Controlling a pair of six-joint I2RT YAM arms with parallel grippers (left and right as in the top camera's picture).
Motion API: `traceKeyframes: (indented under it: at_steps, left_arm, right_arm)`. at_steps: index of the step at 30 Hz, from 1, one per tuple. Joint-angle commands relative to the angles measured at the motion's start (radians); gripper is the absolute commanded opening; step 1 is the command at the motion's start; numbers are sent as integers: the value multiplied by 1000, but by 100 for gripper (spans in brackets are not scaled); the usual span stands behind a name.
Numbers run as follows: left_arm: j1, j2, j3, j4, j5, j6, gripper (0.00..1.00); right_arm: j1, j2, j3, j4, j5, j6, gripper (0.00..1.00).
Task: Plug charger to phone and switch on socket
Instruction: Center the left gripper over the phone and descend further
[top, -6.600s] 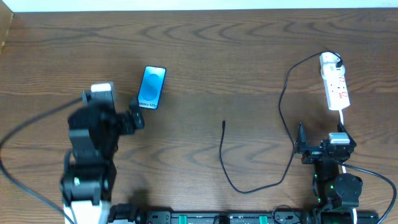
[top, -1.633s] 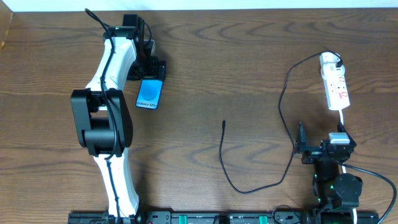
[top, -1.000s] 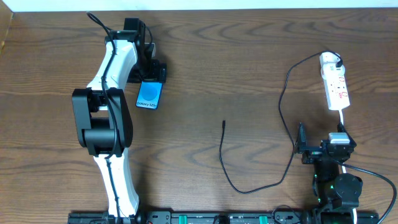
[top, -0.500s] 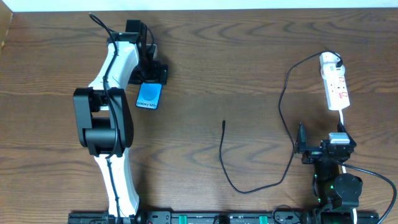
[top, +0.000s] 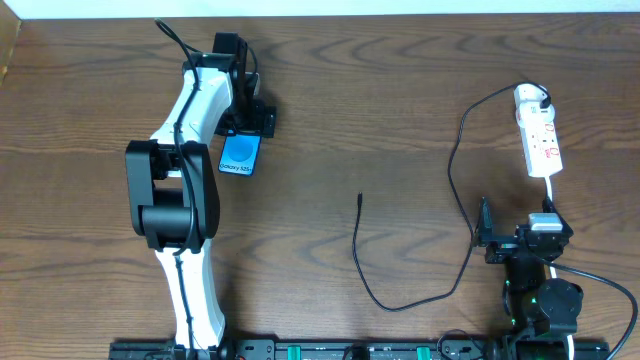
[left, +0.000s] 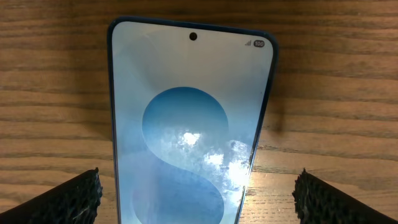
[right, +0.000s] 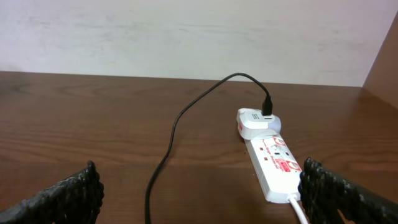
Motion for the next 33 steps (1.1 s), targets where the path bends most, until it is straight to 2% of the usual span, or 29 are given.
traceKeyframes:
  at_steps: [1, 14, 33]
  left_arm:
    - [5, 13, -13, 5, -17, 7, 98]
    - [5, 13, -54, 68, -35, 7, 98]
    - [4, 13, -89, 68, -35, 11, 98]
  right_arm:
    - [-6, -6, -1, -5, 8, -8, 99]
    - [-6, -6, -1, -5, 8, -8, 99]
    - [-6, -6, -1, -5, 8, -8, 99]
